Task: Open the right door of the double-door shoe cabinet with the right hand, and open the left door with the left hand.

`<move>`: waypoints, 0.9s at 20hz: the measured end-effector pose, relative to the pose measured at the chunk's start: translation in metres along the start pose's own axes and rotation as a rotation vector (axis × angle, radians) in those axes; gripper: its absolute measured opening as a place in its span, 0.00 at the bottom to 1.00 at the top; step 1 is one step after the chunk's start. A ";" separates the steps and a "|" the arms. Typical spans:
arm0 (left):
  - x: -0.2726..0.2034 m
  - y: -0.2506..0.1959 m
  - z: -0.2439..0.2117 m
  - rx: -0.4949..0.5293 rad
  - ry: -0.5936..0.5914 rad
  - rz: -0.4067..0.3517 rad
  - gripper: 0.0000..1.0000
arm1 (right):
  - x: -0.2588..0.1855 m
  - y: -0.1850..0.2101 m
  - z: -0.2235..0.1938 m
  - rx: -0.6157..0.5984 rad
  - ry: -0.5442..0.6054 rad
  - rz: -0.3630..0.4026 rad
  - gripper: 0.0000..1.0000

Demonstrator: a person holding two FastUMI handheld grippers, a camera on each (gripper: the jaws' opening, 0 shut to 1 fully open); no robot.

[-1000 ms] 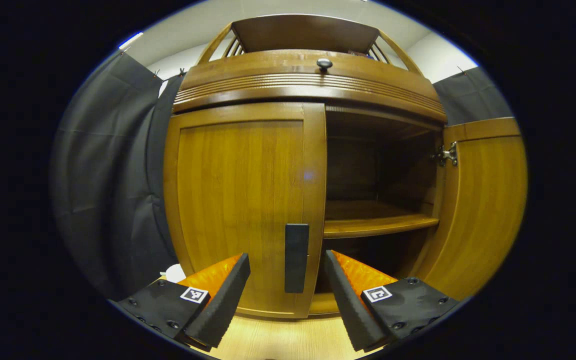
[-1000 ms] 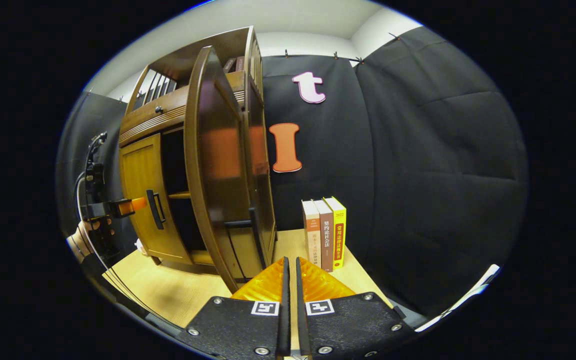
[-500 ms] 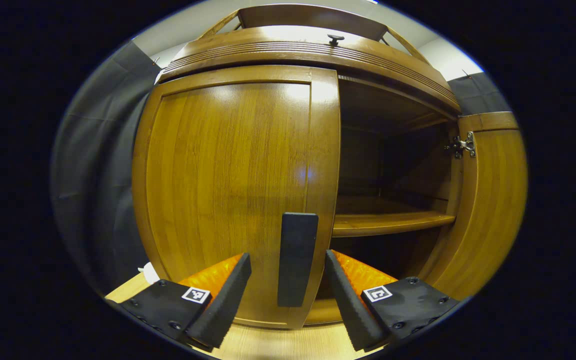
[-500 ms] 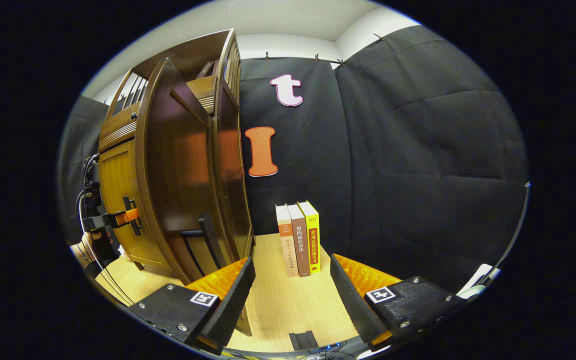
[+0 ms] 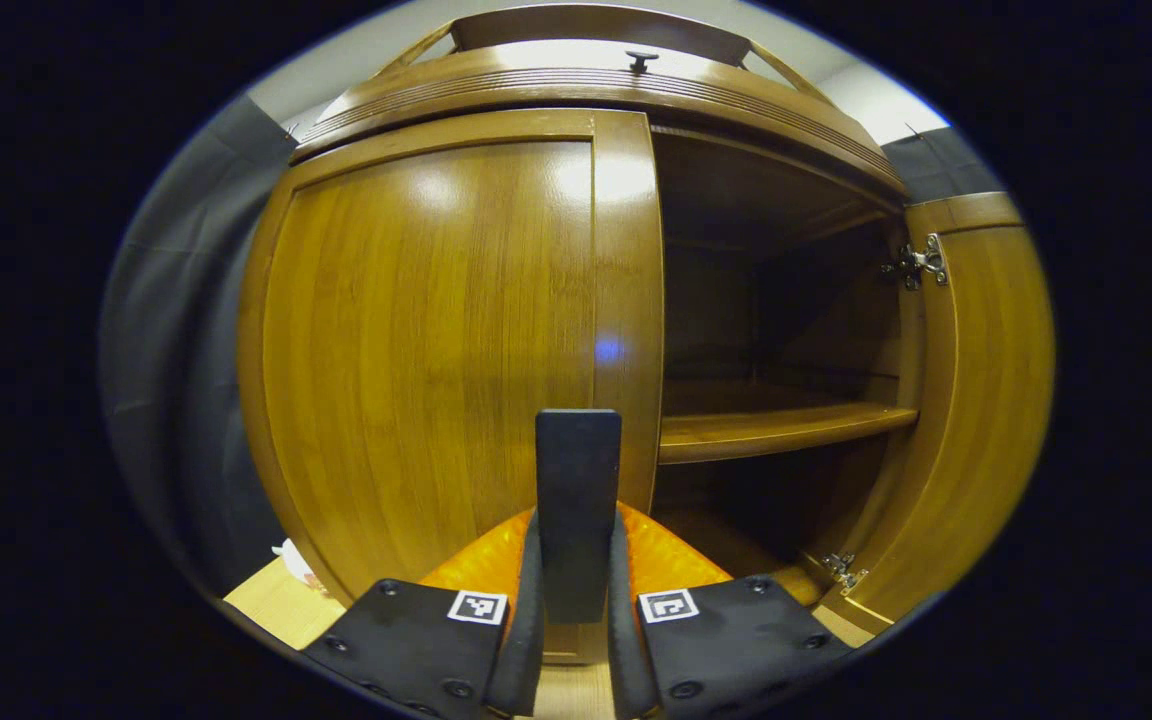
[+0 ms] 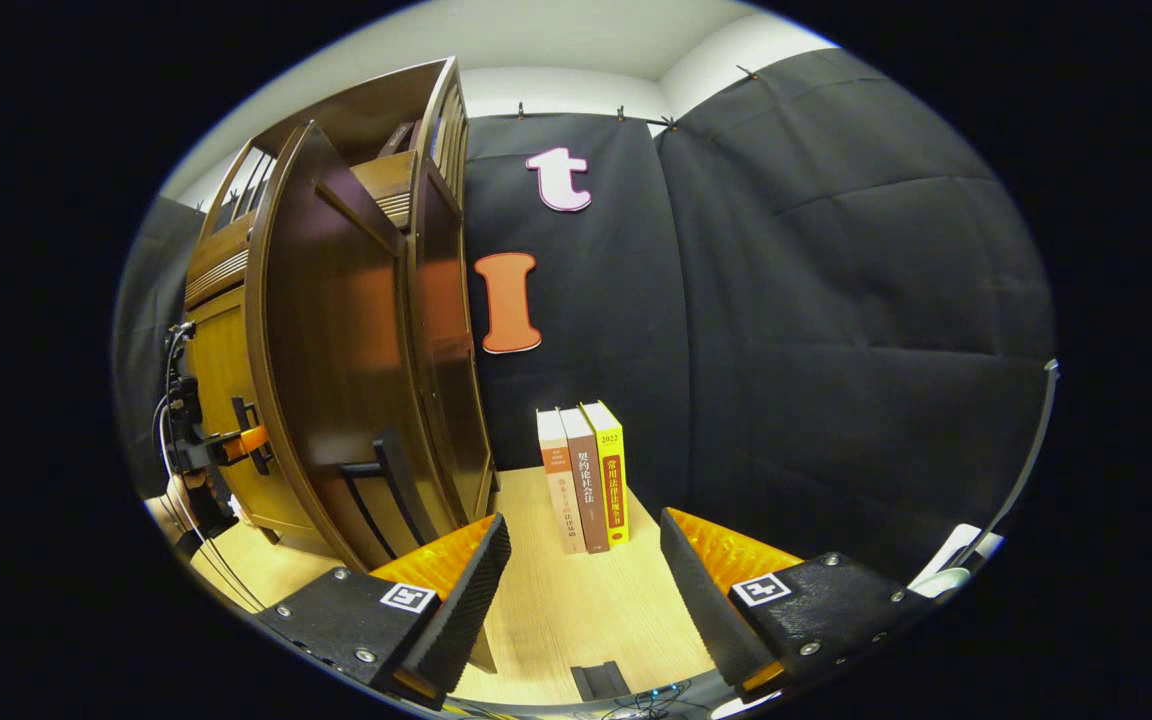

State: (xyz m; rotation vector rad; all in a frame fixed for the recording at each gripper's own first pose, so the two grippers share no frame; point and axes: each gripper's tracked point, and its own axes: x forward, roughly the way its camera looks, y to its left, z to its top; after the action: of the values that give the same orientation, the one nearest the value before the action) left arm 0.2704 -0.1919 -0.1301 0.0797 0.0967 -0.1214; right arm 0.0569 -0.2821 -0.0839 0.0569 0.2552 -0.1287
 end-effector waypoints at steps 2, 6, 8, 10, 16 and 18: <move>-0.009 0.001 0.002 -0.011 0.005 -0.005 0.30 | -0.004 0.003 0.001 0.005 -0.007 0.000 0.98; -0.037 0.002 -0.002 -0.004 0.017 -0.051 0.28 | -0.009 0.012 0.003 -0.013 -0.020 0.005 0.98; -0.053 0.009 -0.001 0.007 0.016 -0.059 0.25 | -0.015 0.019 0.004 -0.015 -0.024 0.010 0.98; -0.072 0.016 -0.001 0.009 0.016 -0.060 0.25 | -0.022 0.027 0.003 -0.023 -0.023 0.016 0.92; -0.123 0.042 -0.001 -0.009 0.017 -0.079 0.27 | -0.044 0.059 0.008 -0.074 -0.048 0.008 0.98; -0.137 0.054 -0.003 -0.010 0.020 -0.094 0.25 | -0.053 0.072 0.007 -0.074 -0.053 0.000 0.98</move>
State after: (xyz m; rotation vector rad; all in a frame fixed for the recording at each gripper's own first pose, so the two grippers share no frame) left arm 0.1410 -0.1226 -0.1151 0.0664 0.1206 -0.2141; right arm 0.0180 -0.2046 -0.0605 -0.0196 0.2068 -0.1204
